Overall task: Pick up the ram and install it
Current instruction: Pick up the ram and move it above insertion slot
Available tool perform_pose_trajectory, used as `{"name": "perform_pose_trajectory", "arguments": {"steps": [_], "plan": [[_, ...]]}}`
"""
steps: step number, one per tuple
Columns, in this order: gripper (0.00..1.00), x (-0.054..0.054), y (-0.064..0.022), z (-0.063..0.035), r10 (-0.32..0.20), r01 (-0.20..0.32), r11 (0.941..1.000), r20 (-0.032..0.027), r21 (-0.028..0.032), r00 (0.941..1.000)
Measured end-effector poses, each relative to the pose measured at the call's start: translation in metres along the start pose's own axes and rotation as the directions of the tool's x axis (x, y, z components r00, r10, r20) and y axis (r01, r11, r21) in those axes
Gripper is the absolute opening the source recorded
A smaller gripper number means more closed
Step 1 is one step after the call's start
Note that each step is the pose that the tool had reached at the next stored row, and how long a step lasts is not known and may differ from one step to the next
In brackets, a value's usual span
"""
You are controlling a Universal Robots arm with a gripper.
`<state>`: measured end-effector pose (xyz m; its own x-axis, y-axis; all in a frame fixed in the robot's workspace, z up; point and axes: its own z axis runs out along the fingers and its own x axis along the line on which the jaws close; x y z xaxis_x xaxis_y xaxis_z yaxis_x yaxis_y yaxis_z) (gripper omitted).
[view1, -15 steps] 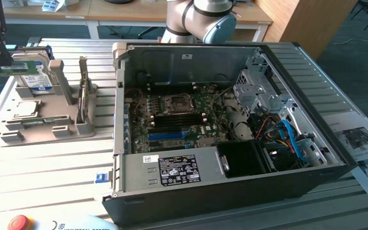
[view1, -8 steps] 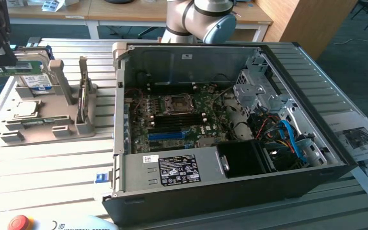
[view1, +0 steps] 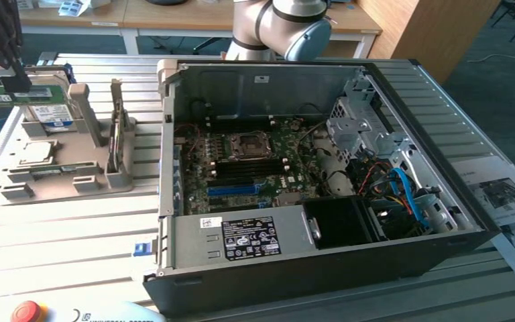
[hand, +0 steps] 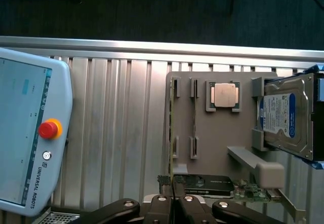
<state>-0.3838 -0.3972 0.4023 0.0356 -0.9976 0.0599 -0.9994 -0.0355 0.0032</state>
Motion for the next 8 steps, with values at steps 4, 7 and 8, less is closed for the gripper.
{"name": "perform_pose_trajectory", "arguments": {"steps": [4,7,8], "plan": [[0.12,0.0002,-0.0057,0.0000,0.000,0.000,1.0000,0.0001,-0.0049,1.0000],[0.12,0.0003,-0.0095,0.0000,0.000,0.000,1.0000,0.0003,-0.0085,1.0000],[0.12,0.0004,-0.0107,0.0000,-0.001,0.001,1.0000,0.0003,-0.0095,1.0000]]}}
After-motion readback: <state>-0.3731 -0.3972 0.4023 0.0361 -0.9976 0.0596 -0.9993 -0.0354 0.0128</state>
